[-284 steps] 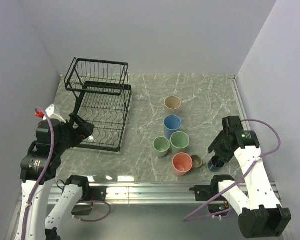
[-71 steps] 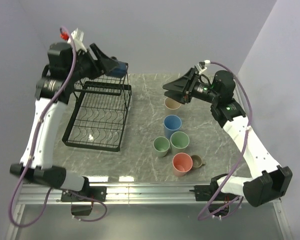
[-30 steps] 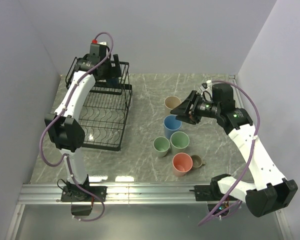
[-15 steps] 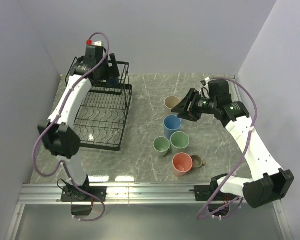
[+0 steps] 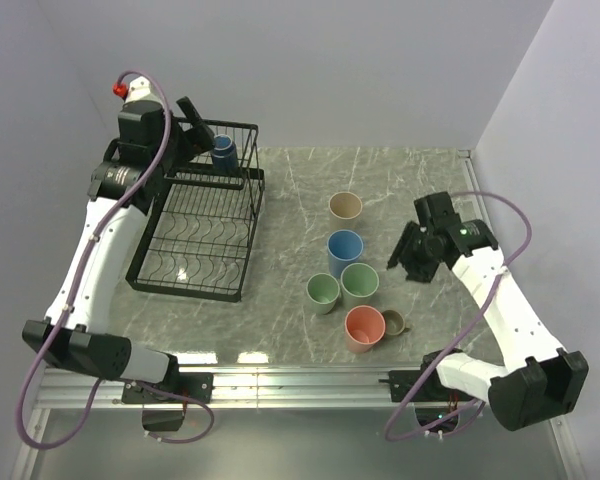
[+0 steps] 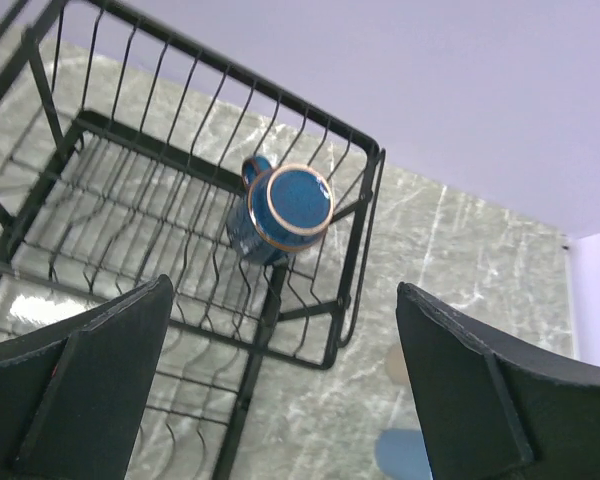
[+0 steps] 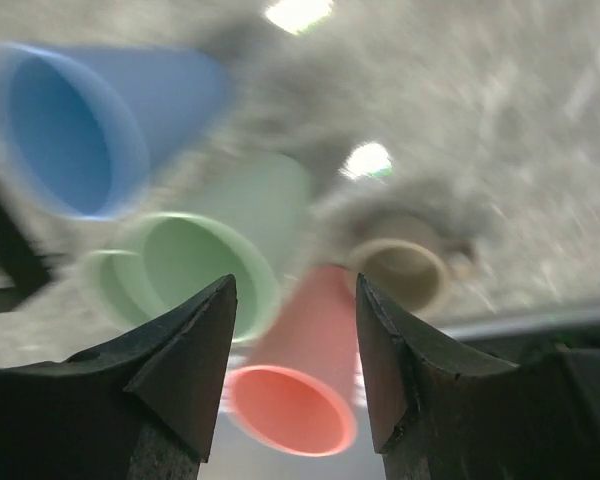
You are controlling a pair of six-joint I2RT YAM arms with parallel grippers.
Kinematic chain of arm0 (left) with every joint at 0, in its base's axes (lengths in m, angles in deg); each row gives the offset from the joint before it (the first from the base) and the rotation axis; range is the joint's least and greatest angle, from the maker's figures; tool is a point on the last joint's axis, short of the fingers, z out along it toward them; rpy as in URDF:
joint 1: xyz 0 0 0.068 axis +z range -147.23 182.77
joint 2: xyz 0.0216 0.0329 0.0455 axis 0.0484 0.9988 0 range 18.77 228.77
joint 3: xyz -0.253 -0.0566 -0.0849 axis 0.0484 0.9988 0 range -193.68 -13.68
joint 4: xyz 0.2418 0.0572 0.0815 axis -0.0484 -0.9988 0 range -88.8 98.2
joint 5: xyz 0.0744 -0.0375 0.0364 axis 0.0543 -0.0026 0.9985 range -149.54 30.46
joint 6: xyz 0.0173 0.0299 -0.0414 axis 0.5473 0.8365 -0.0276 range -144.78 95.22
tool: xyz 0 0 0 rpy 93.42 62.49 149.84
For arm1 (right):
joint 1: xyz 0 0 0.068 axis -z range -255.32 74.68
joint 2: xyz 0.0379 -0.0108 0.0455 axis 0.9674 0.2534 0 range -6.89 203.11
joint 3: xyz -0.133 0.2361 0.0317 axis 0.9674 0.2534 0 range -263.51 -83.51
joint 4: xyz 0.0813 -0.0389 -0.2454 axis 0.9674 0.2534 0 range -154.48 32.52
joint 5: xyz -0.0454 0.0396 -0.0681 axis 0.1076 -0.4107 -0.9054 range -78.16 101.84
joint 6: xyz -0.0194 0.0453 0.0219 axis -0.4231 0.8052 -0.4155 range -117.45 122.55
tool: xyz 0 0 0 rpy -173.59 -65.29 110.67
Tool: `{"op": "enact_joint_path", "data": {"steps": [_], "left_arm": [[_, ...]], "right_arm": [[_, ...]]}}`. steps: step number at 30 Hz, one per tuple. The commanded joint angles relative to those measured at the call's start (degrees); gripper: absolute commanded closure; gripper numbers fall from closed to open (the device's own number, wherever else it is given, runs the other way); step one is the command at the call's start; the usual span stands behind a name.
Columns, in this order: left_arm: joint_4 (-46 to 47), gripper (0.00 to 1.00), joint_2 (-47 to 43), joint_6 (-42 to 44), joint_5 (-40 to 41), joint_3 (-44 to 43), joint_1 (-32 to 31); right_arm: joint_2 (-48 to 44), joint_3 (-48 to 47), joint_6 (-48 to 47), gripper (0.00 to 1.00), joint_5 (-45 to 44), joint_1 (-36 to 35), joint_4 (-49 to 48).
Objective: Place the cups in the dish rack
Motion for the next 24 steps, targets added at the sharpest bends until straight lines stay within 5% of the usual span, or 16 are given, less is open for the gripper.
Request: {"op": "enact_joint_path", "data": {"steps": [1, 6, 14, 24], "left_arm": [[3.61, 0.01, -2.83, -3.25, -1.11, 3.16, 0.12], [3.27, 0.01, -4.06, -4.40, -2.79, 6.58, 0.12], [2.74, 0.01, -6.97, -4.66, -3.76, 10.80, 0.12], [1.07, 0.01, -8.11, -4.40, -3.67, 10.99, 0.12]], "right_arm": [[0.76, 6.46, -1.33, 0.41, 0.90, 1.23, 1.29], [1.39, 14.03, 0.07, 0.41, 2.86, 1.23, -0.99], [1.74, 16.76, -0.98, 0.42, -5.66, 1.23, -1.00], [4.64, 22.56, -2.39, 0.46, -1.80, 1.23, -8.99]]}}
